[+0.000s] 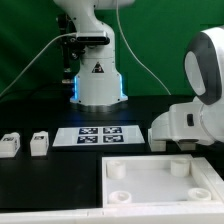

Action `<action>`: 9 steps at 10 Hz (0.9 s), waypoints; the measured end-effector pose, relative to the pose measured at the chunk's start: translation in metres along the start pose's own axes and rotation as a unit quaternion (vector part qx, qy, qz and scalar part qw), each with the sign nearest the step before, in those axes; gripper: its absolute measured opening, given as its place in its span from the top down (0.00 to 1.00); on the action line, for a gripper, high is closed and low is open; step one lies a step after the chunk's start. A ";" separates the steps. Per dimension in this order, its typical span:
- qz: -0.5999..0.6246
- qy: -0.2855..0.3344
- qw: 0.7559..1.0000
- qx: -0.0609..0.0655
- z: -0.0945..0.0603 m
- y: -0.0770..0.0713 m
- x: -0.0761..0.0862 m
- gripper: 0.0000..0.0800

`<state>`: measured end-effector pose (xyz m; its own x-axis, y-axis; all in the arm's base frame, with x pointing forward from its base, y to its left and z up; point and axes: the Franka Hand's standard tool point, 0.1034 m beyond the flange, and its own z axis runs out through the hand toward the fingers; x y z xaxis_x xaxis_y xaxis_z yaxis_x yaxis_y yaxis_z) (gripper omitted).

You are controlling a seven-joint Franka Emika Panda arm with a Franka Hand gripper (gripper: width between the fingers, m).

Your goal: Assemble one leg

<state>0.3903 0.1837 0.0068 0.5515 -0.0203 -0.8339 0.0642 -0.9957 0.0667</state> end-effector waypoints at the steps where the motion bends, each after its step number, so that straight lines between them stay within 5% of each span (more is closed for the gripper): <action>1: 0.000 0.000 1.000 0.000 0.000 0.000 0.000 0.44; 2: 0.000 0.000 1.000 0.000 0.000 0.000 0.000 0.64; 9: 0.000 0.000 1.000 0.000 0.000 0.000 0.000 0.64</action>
Offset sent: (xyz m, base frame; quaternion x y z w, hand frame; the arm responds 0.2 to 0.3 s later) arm 0.0000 0.0000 0.0000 0.0000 0.0000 0.0000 1.0000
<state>0.3903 0.1836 0.0069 0.5513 -0.0202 -0.8340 0.0643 -0.9957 0.0666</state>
